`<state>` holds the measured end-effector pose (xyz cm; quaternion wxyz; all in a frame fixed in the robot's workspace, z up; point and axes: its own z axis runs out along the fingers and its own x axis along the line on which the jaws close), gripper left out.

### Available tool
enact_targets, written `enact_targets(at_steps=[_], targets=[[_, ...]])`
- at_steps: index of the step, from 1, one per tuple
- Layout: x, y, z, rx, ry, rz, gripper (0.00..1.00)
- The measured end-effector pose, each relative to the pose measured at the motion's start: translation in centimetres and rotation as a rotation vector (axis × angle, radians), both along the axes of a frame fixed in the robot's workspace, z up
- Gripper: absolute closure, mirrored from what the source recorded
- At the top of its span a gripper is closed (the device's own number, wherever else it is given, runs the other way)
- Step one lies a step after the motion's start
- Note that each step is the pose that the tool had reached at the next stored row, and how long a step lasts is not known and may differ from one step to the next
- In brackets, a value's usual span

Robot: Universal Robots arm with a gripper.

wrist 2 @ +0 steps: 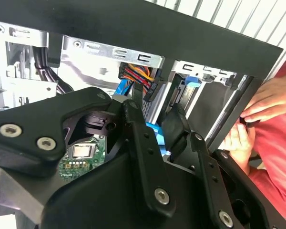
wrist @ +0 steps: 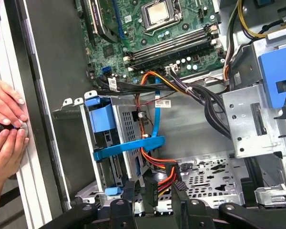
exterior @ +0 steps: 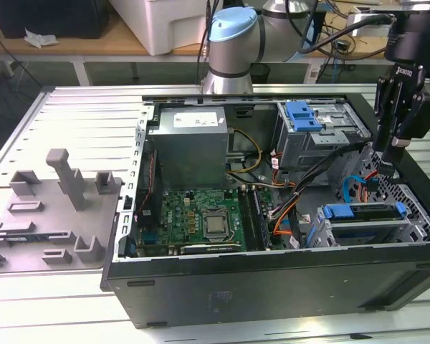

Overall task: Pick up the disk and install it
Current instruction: 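Insert the first disk wire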

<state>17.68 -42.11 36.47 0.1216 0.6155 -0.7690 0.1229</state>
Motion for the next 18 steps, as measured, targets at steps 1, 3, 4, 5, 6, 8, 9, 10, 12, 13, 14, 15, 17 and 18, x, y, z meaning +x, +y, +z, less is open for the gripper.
enact_targets(at_steps=[1,3,4,5,6,8,9,10,12,13,14,15,17,18], targets=[[0.0,0.13,-0.05,-0.0085,0.0087,0.004,0.56],[0.0,0.26,-0.09,-0.0185,0.023,0.01,0.56],[0.0,0.33,-0.13,-0.0246,0.0312,0.016,0.56],[0.0,0.36,-0.15,-0.0275,0.0342,0.02,0.56],[0.0,0.39,-0.18,-0.0295,0.0361,0.024,0.56],[0.0,0.5,-0.32,-0.0348,0.0404,0.039,0.56],[0.0,0.56,-0.38,-0.037,0.0421,0.045,0.56],[0.1,0.65,-0.44,-0.0394,0.0434,0.05,0.56],[0.2,0.96,-0.54,-0.0433,0.0466,0.051,0.56],[0.3,1.1,-0.58,-0.0451,0.0488,0.051,0.56],[0.4,1.16,-0.64,-0.0455,0.0505,0.051,0.56],[0.5,1.18,-0.67,-0.0461,0.0516,0.048,0.56],[0.7,1.21,-0.77,-0.0464,0.0533,0.037,0.56],[0.7,1.21,-0.84,-0.0467,0.0545,0.025,0.56]])
